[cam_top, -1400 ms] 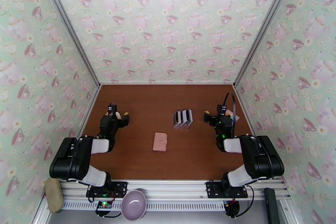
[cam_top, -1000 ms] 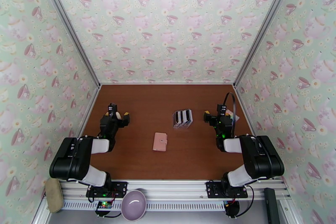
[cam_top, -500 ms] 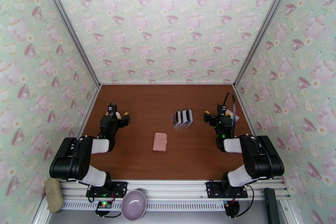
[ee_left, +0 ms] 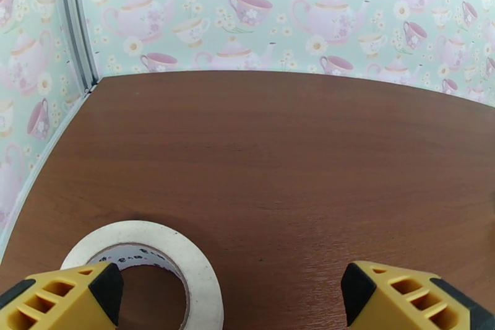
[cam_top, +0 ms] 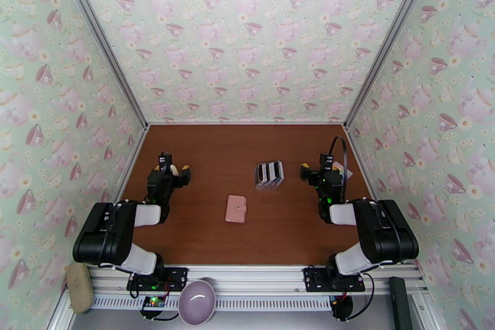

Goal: Put the credit cards into the card holder

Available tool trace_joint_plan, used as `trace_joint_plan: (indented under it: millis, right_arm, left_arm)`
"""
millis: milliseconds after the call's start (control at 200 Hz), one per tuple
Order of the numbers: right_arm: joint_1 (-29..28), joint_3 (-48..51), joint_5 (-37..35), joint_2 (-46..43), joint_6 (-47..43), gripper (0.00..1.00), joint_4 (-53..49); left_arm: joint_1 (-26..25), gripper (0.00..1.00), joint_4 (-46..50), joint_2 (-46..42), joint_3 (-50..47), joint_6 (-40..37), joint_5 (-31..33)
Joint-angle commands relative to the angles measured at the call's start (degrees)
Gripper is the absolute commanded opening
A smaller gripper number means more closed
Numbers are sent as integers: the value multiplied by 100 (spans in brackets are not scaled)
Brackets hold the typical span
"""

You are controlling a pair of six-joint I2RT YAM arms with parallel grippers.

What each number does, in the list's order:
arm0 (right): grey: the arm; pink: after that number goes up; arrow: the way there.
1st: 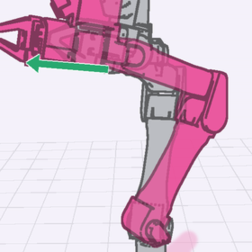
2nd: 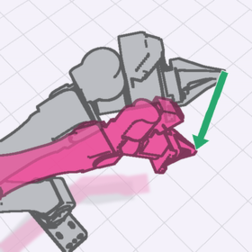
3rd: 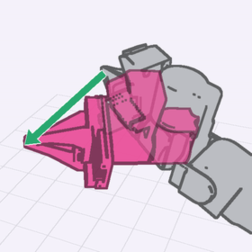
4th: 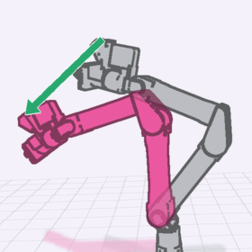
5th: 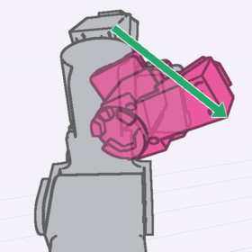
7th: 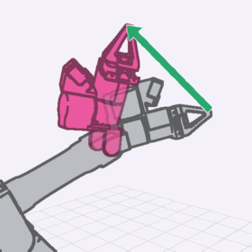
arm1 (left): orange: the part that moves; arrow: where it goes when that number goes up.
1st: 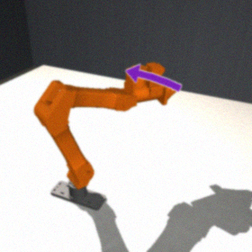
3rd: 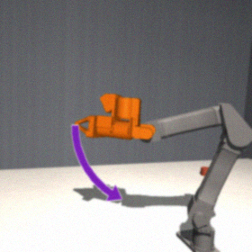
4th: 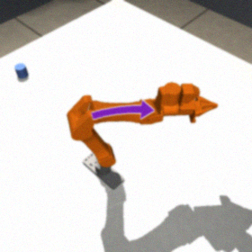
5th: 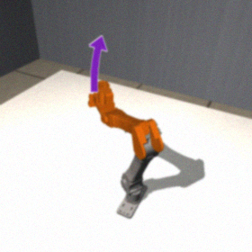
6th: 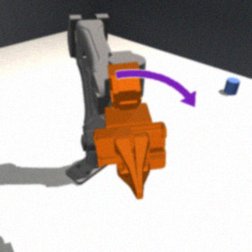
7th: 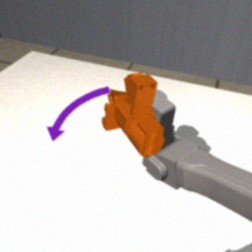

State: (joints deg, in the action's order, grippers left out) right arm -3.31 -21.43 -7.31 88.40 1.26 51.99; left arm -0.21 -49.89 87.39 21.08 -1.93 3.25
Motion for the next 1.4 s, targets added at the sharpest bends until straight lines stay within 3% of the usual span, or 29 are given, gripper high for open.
trace_joint_plan:
  millis: [0, 195, 461, 556, 691, 931, 1167, 1397]
  right_arm:
    - [-51, -87, -188, -117, 40, 100, -80]
    - [-255, -767, -1180, -922, 312, 100, -2070]
    - [-509, -2173, -2364, -1274, 2094, 100, -5251]
    - [-692, -2487, -2341, -1440, 2351, 100, -5986]
    - [-1193, -2462, -2242, -1903, 1993, 100, -6207]
    - [-1737, -2712, -1600, -2081, 1763, 99, -6915]
    - [-1994, -2829, -606, -2023, 1769, 93, -7200]
    - [-2931, -3116, -709, -1892, 2038, 89, -7636]
  left_arm:
    - [16, 100, -137, -172, -96, 193, 534]
    - [-307, 100, 1157, -1183, 105, 119, 1149]
    - [-1183, 100, 2614, -2559, 275, 764, 1832]
    - [-1527, 100, 3152, -2803, 434, 1072, 1625]
    - [-1965, 100, 3976, -2887, 784, 1503, 1282]
    - [-2159, 100, 4347, -2532, 831, 2082, -375]
    - [-2279, 88, 4553, -2204, 755, 2347, -1627]
    - [-2591, 75, 4568, -1772, 657, 2489, -2114]
